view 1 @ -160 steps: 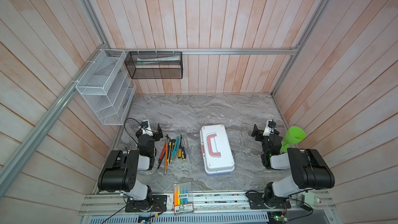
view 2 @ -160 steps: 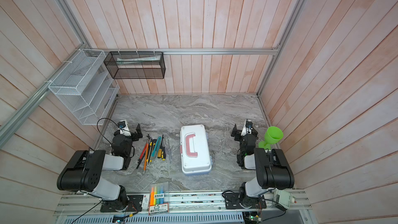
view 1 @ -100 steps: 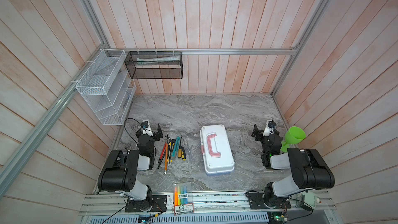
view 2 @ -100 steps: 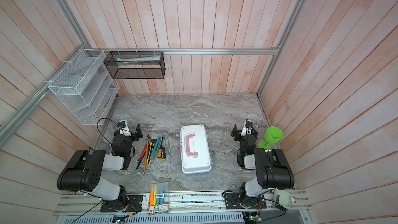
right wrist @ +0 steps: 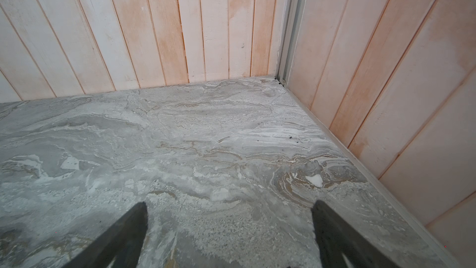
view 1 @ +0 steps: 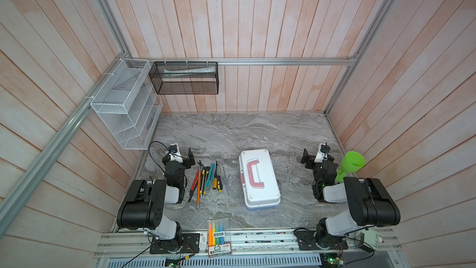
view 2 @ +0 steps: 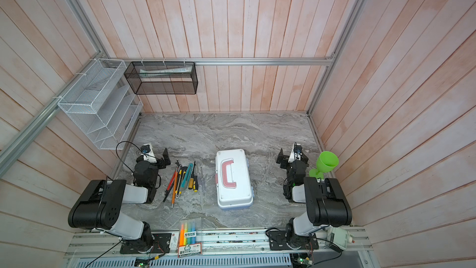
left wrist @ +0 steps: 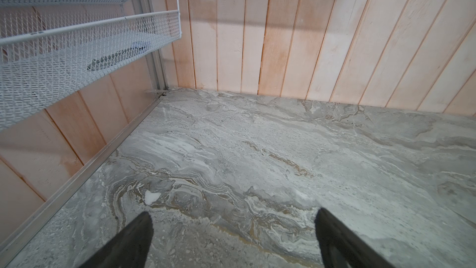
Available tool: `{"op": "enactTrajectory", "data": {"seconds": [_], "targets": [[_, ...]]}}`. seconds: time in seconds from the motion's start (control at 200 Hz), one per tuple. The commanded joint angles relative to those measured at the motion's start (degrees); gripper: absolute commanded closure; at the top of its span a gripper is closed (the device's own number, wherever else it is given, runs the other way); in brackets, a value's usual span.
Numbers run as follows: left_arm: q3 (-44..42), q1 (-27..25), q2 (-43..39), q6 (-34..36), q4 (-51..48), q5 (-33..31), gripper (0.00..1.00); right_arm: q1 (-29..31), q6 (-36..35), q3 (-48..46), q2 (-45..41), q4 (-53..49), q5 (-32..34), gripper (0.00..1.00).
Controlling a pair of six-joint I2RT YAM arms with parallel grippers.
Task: Pack the tool kit
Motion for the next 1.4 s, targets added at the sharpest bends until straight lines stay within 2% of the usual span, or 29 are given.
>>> {"op": "enactTrajectory", "data": {"seconds": [0.0, 0.915, 0.97, 1.0, 1.09, 1.161, 1.306, 1.391], "targets": [[0.8, 0.2, -0.3, 0.0, 0.2, 0.8, 0.0, 0.2, -0.7, 0.7, -0.4, -0.5, -0.5, 0.02], [0.6, 0.2, -0.4, 0.0, 0.4, 0.8, 0.0, 0.3, -0.7, 0.7, -0.5, -0.5, -0.5, 0.02], [0.7, 0.2, -0.8, -0.2, 0.8, 0.2, 0.0, 0.2, 0.4, 0.9, -0.8, 0.1, 1.5, 0.02], [1.5, 0.2, -1.8, -0.4, -2.0, -0.3, 0.0, 0.2, 0.6, 1.3, -1.3, 0.3, 2.9, 0.02], [6.4, 0.2, -7.7, -0.4, -16.6, 0.0, 0.0, 0.3, -0.2, 7.3, -6.5, -15.6, 1.8, 0.02], [9.5, 0.1, -12.0, -1.5, -25.0, 0.4, 0.0, 1.4, 0.6, 10.7, -10.0, -23.6, 2.6, 0.03], [9.5, 0.1, -22.4, -10.9, -32.8, 8.6, 0.0, 3.1, 7.7, 13.8, -18.3, -33.7, -0.6, 0.07], [10.2, -0.2, -27.9, -17.3, -40.7, 13.8, 0.0, 7.0, 9.7, 19.4, -22.3, -47.1, -0.2, 0.1]]}}
